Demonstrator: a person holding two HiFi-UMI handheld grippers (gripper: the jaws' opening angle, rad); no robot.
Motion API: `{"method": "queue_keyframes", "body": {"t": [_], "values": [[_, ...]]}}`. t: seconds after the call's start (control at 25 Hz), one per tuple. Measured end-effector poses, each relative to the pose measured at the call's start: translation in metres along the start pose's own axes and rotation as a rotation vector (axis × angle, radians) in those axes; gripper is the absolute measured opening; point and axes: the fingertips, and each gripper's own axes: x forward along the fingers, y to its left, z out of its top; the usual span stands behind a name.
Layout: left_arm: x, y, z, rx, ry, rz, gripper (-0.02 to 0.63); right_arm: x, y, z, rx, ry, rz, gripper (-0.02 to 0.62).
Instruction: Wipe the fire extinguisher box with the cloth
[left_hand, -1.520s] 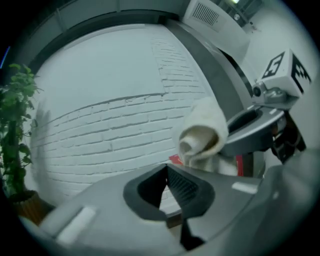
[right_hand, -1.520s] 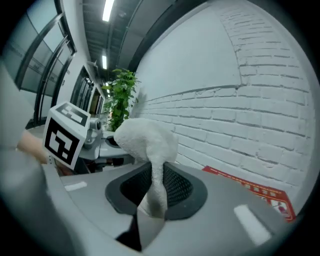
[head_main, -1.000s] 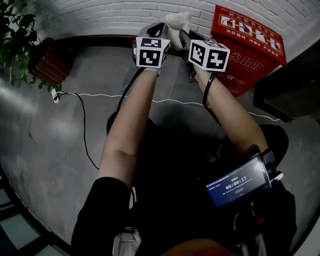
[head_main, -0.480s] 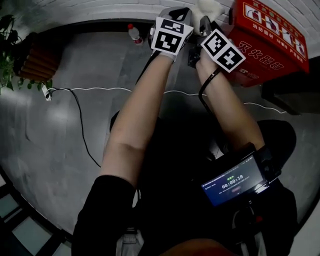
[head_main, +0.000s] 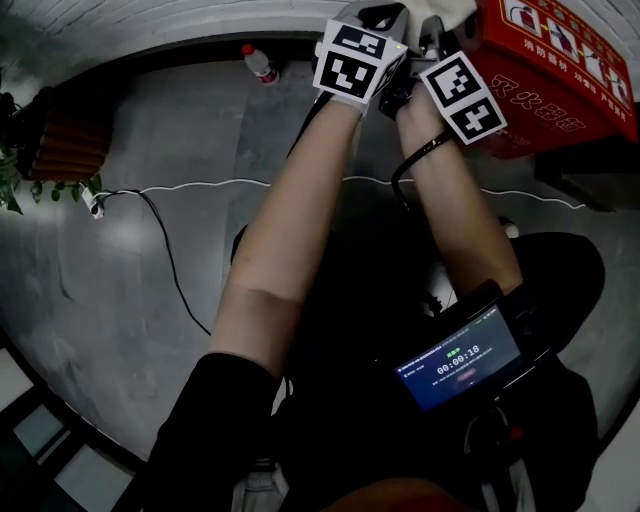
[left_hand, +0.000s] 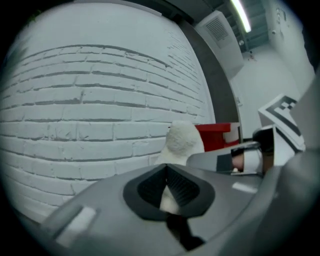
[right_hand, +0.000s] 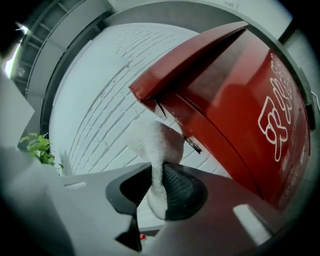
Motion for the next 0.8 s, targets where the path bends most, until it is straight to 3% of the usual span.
{"method": "queue_keyframes", "body": {"t": [0.36,0.56,0.8], "values": [[-0.005,0.025,0.007,-0.139,-0.067,-0.021,0.003,0.017,-0.042,0.003,0.251,-0.093,-0.1,0.071],[-0.008,0.032,0.009,-0.131,-0.065,-0.041,0.003,0.017,-0.066,0.001,0.467,-0.183,-0.126,0.071],[0.002,0.014,0.007,-0.082,-0.042,-0.102,0.003,0.014,-0.076,0.002,0.512,-0.215,-0.137,0.072]]}}
